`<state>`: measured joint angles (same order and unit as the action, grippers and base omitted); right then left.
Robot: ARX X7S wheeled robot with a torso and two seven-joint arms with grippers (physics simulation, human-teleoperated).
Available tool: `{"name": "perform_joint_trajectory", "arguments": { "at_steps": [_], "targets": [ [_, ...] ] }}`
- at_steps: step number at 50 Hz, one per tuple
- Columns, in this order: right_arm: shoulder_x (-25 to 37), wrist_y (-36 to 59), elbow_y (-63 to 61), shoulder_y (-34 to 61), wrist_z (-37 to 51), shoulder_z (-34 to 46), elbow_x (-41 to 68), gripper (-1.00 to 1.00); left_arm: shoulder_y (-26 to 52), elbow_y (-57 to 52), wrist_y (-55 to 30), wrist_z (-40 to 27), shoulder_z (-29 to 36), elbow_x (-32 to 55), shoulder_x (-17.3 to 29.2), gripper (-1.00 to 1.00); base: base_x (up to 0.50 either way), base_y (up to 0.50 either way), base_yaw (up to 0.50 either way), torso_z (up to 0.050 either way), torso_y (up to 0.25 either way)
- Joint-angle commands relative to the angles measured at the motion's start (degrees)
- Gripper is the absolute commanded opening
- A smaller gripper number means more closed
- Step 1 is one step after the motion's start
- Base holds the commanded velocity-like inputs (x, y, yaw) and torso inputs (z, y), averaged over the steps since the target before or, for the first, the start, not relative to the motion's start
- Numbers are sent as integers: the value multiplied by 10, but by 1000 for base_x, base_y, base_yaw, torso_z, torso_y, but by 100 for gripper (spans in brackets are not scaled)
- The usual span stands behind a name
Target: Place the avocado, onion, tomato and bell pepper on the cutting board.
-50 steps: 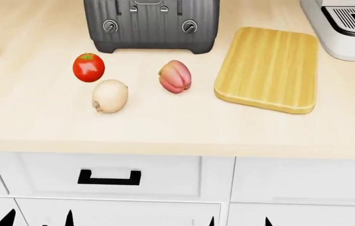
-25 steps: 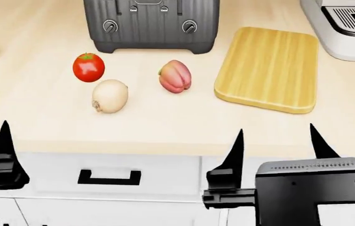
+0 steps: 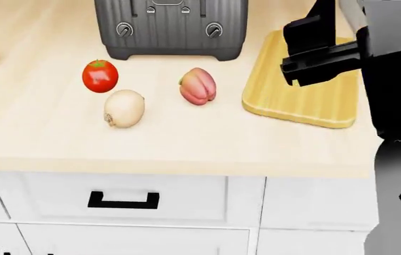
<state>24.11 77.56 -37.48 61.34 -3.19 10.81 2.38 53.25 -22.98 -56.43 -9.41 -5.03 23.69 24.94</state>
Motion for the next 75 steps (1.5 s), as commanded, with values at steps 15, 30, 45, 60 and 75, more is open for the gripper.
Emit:
{"name": "perform_joint_trajectory", "arguments": {
  "at_steps": [15,30,45,60,75],
  "targets": [
    [7,20,139,161,-56,5,34,100,207,143,-36,27,53,-10,27,100,237,0,0,0,0],
    [10,25,138,155,-54,7,35,100,215,141,-41,24,58,-13,35,100,426,0,0,0,0],
    [9,32,140,157,-49,6,34,100,222,145,-47,16,65,-19,38,100,427,0,0,0,0],
    [15,33,135,149,-47,1,35,100,226,133,-63,13,53,-9,38,100,428,0,0,0,1],
    [27,51,99,134,-53,20,42,100,235,131,-73,7,44,-4,40,100,293,0,0,0,1]
  ]
}}
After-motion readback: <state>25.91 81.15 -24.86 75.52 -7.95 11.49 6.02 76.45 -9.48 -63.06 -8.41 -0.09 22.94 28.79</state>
